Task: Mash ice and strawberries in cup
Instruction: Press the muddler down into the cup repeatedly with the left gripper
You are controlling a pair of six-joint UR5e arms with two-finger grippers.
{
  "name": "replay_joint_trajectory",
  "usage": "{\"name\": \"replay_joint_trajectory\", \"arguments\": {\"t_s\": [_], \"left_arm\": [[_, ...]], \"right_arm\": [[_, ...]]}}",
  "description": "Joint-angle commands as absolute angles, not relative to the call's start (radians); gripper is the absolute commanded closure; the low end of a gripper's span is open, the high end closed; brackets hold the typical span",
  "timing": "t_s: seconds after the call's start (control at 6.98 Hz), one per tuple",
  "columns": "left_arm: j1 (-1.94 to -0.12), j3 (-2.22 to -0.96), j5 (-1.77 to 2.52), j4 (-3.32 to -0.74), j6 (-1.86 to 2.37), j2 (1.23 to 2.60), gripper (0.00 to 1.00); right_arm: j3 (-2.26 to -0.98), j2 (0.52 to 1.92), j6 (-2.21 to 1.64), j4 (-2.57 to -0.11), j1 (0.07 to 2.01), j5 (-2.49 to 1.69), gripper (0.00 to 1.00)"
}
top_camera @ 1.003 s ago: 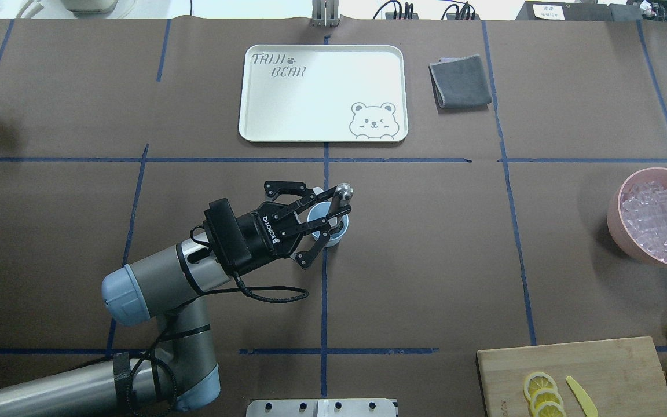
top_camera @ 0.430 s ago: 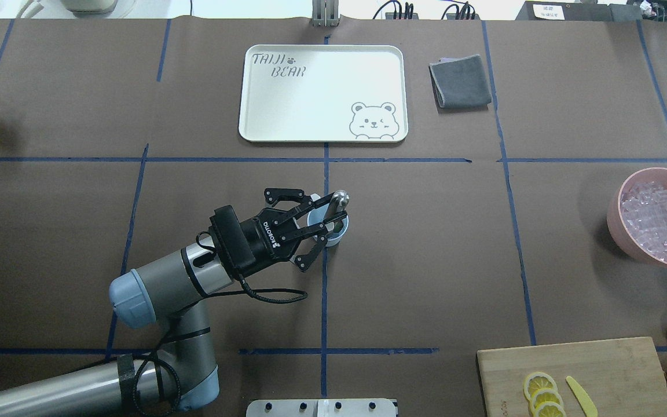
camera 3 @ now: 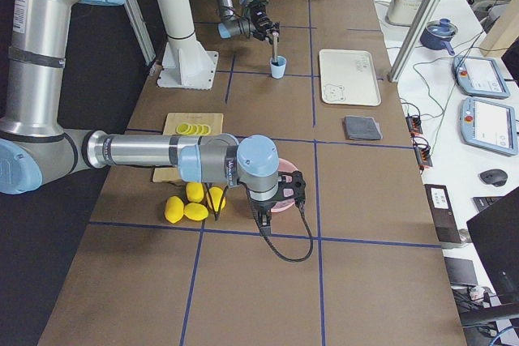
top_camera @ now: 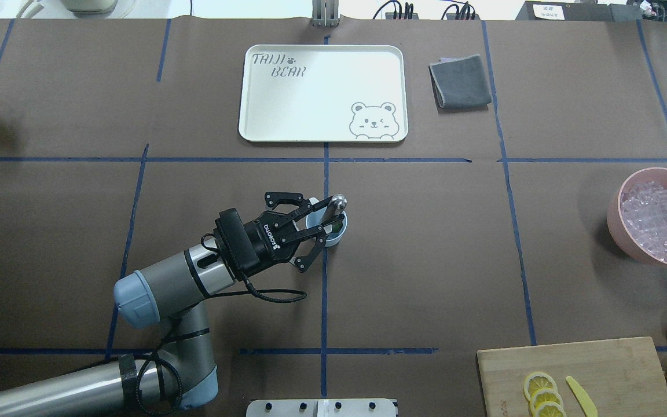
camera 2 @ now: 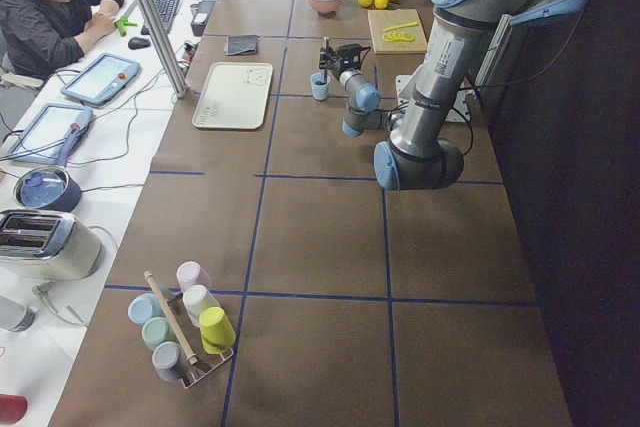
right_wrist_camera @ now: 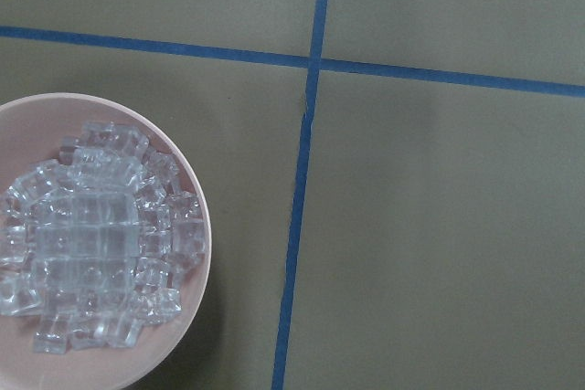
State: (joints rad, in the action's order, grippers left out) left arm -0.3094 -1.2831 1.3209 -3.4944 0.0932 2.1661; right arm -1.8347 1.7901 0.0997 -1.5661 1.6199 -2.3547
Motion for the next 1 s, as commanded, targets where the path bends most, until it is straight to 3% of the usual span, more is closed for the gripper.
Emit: {"name": "replay_joint_trajectory", "arguments": {"t_s": [0.0, 0.43, 0.86], "left_arm": [[-0.308, -1.278, 1.321, -3.494, 0.094, 2.177, 0.99], [-0.313, -1.298, 1.313, -3.493, 0.094, 2.195, 1.0], [-0.356, -1.409, 1.318, -3.418, 0.11, 2.195, 1.0]], "right_arm": [[-1.835, 1.79, 0.098, -1.566, 1.62, -2.355, 0.01], [-1.835, 1.79, 0.1, -1.565, 1.62, -2.355, 0.01], [-1.835, 1.79, 0.098, -1.566, 1.62, -2.356, 0.01]]}}
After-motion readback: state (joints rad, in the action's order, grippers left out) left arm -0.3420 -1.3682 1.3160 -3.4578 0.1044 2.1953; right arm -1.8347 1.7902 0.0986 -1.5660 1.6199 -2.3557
